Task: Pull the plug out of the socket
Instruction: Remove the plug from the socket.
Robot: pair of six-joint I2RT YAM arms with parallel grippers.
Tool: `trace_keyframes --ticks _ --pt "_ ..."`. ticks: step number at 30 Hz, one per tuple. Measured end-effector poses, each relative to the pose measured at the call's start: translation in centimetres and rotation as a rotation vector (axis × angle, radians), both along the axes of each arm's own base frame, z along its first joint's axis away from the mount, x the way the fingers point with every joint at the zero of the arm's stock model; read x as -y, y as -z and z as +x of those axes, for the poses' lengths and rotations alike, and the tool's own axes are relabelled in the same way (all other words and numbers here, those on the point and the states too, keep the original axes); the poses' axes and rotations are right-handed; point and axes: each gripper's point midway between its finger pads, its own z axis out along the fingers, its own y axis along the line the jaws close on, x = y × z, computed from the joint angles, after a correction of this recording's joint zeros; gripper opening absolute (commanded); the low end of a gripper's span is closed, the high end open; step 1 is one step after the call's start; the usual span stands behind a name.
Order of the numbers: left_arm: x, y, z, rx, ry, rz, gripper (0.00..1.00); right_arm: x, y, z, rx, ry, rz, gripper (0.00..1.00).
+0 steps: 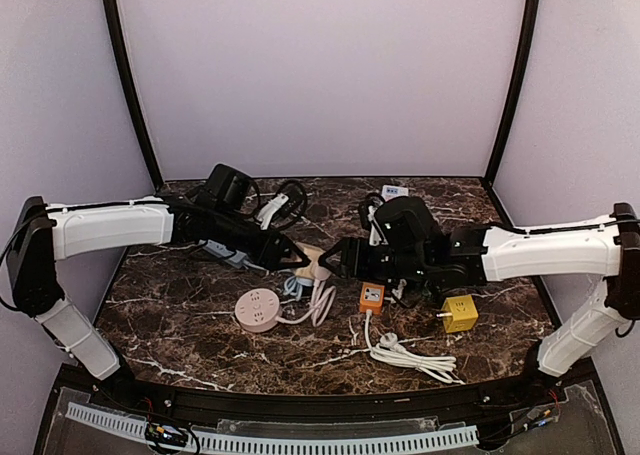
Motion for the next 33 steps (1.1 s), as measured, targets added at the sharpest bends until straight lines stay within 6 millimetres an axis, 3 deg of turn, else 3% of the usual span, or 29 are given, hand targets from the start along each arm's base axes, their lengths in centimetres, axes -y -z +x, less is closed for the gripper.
trace_keyframes --ticks 9,15,21,24,27,33 --pt "0.2 -0.2 -0.1 -0.011 -0.009 -0.018 0.01 -2.1 1.0 0.8 -0.059 -0.011 -0.066 0.64" --pt "-0.2 0.4 0.2 -0.003 -0.033 0.01 0.01 -2.8 1.5 1.0 -0.079 -0.017 -0.096 0.52" --pt "-0.3 0.7 0.2 0.0 -0.039 0.025 0.01 -3.3 1.7 0.7 -0.09 -0.036 -0.092 0.51" --pt "-0.3 0.7 0.2 0.001 -0.04 0.027 0.01 -3.4 1.7 0.6 -0.096 -0.044 -0.084 0.43" --pt "-0.3 0.7 0.2 0.001 -0.038 0.027 0.01 -3.7 1.7 0.4 -0.096 -0.055 -0.064 0.41" --pt "-0.3 0.6 0.1 -0.006 -0.028 0.014 0.01 -3.7 3.0 -0.5 -0.124 -0.08 -0.036 0.37"
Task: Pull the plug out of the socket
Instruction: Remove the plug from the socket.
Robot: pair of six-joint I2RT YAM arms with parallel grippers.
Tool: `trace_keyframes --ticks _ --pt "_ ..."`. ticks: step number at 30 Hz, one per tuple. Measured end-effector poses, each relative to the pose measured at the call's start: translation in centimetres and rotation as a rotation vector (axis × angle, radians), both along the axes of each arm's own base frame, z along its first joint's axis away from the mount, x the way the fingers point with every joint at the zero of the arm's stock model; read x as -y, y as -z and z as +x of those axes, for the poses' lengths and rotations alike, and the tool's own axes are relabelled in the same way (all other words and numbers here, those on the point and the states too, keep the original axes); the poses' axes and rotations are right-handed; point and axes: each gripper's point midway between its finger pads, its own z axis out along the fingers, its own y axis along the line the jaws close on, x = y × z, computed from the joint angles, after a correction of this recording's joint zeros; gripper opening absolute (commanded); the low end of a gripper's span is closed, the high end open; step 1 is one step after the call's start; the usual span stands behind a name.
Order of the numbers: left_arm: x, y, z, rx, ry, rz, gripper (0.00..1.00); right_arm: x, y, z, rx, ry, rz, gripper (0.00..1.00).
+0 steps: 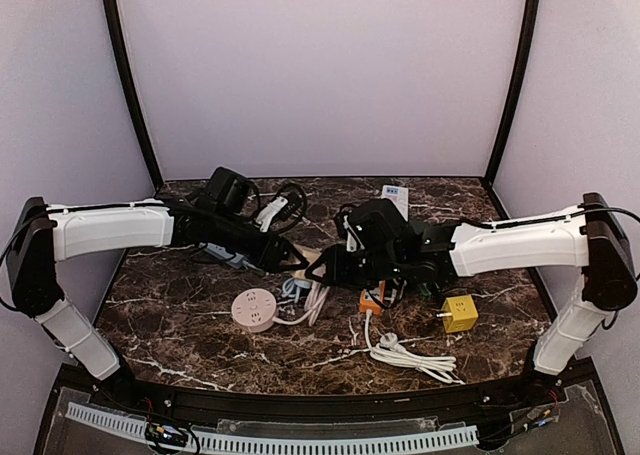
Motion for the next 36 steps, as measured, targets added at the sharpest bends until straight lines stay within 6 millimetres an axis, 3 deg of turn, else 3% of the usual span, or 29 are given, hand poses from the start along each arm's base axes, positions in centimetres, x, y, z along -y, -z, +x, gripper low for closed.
trace_keyframes --ticks 5,10,11,23,31,36 --pt "0.0 -0.2 -0.1 -0.01 0.012 -0.017 0.01 0.1 -0.4 -0.1 0.004 0.001 0.025 0.36" --pt "0.0 -0.2 0.0 -0.011 0.009 -0.019 0.01 0.0 -0.6 -0.1 0.005 0.005 0.034 0.02" --pt "0.0 -0.2 0.0 -0.009 0.009 -0.016 0.01 0.0 -0.6 -0.1 0.004 0.007 0.034 0.0" --pt "0.4 -0.4 1.2 0.235 -0.058 0.188 0.01 1.1 -0.7 0.5 0.048 0.082 -0.078 0.0" --pt "-4.4 1.3 3.9 0.336 -0.201 0.437 0.01 2.2 -0.3 0.7 0.062 0.142 -0.134 0.0" --pt "-4.8 1.5 4.0 0.326 -0.205 0.45 0.01 2.6 -0.3 0.9 0.071 0.155 -0.145 0.0"
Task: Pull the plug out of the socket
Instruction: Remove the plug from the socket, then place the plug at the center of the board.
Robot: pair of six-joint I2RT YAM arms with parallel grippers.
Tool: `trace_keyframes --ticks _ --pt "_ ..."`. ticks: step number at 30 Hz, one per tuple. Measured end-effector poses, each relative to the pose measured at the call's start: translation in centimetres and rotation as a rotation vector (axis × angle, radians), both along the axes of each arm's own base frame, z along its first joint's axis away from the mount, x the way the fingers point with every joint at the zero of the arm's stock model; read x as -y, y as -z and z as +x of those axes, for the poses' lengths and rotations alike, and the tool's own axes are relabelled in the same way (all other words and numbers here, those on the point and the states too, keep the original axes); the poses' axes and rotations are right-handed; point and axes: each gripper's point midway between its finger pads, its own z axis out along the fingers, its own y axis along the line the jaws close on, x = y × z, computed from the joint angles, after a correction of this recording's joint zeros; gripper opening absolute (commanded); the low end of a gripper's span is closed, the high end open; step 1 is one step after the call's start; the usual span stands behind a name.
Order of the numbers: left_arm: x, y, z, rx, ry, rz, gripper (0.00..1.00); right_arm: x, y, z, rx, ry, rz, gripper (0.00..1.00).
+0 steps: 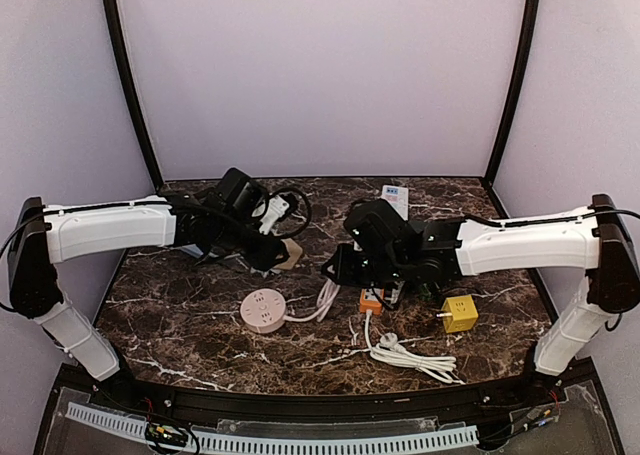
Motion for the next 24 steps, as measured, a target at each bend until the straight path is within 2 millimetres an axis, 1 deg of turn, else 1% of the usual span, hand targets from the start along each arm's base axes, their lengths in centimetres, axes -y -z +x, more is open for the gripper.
trace_keyframes --ticks 3,5,7,8,10,12,13,14,16,18,22,24 --pt "0.5 0.1 -0.3 -0.045 0.02 -0.051 0.01 1.0 0.2 -0.1 -0.003 0.007 -0.004 0.0" --pt "0.9 0.0 -0.7 -0.093 0.036 -0.113 0.01 2.5 0.7 -0.2 -0.011 0.02 -0.013 0.01" --pt "1.3 -0.5 -1.0 -0.138 0.054 -0.191 0.01 4.5 1.4 0.1 -0.021 0.049 -0.025 0.09" --pt "1.6 -0.8 -1.2 -0.164 0.067 -0.235 0.01 5.8 1.8 0.3 -0.027 0.069 -0.032 0.17" --pt "2.1 -1.9 -1.5 -0.203 0.089 -0.321 0.01 8.2 2.6 0.7 -0.038 0.109 -0.049 0.35" --pt "2.9 -2.8 -2.0 -0.239 0.122 -0.393 0.01 10.3 3.1 0.8 -0.038 0.133 -0.065 0.59" --pt "3.5 -3.3 -2.3 -0.259 0.144 -0.431 0.01 11.0 3.2 0.7 -0.037 0.143 -0.069 0.68" --pt "4.0 -3.6 -2.7 -0.281 0.161 -0.462 0.01 11.5 3.1 0.6 -0.033 0.143 -0.071 0.75" --pt "4.7 -4.3 -3.4 -0.325 0.186 -0.52 0.01 11.8 2.3 0.3 -0.006 0.118 -0.069 0.84" --pt "5.3 -4.9 -4.0 -0.367 0.199 -0.577 0.01 11.7 0.9 0.2 0.032 0.089 -0.048 0.88" --pt "5.8 -5.4 -4.3 -0.441 0.18 -0.669 0.01 11.1 -1.8 -0.2 0.119 0.013 -0.011 0.89" --pt "6.0 -5.4 -4.3 -0.468 0.163 -0.709 0.01 10.3 -3.2 -0.7 0.164 -0.042 0.004 0.89"
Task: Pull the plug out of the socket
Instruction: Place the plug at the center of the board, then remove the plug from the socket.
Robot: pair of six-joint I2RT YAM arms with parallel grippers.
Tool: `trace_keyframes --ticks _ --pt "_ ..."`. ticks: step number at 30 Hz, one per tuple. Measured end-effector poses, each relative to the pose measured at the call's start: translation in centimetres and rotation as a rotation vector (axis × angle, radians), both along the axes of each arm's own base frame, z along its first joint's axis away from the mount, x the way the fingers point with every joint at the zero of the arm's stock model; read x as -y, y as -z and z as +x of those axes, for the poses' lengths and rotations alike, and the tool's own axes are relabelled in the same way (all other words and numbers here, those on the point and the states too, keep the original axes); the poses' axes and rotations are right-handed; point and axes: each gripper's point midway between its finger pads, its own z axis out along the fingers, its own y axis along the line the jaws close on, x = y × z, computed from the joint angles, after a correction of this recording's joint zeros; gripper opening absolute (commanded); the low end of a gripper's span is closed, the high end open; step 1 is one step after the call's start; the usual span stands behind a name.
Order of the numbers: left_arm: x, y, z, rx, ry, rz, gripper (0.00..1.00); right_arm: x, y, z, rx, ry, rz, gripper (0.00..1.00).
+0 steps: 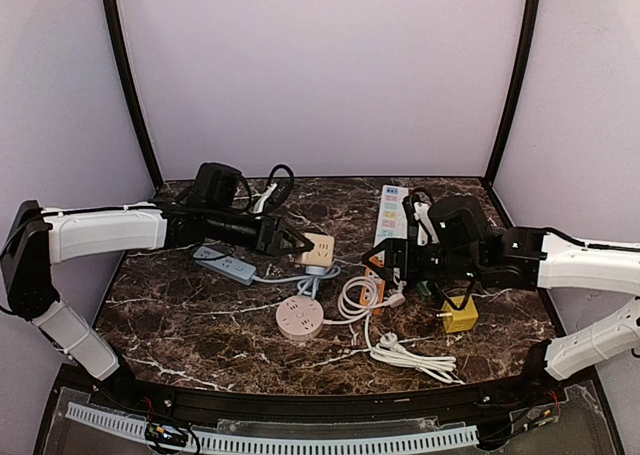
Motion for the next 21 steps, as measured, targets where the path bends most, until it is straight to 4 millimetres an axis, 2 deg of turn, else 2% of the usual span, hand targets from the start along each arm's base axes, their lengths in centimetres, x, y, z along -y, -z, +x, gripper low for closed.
trace_keyframes --ticks 5,9,11,17,21 --pt "-0.3 1.1 -0.5 -0.146 -0.083 -0.068 0.01 -3.8 -3.4 -2.8 0.106 -0.154 0.019 0.85" --pt "-1.1 0.8 -0.9 -0.238 -0.17 -0.126 0.01 -6.9 -4.6 -4.4 0.133 -0.203 0.019 0.81" --pt "-1.5 0.1 -0.8 -0.257 -0.215 -0.161 0.01 -8.1 -4.2 -4.6 0.131 -0.207 0.001 0.77" --pt "-2.8 -0.7 -0.6 -0.325 -0.342 -0.255 0.01 -10.7 -1.2 -3.9 0.094 -0.184 -0.065 0.65" --pt "-3.2 -0.5 -0.3 -0.36 -0.389 -0.282 0.01 -12.2 -0.5 -3.1 0.097 -0.175 -0.095 0.63"
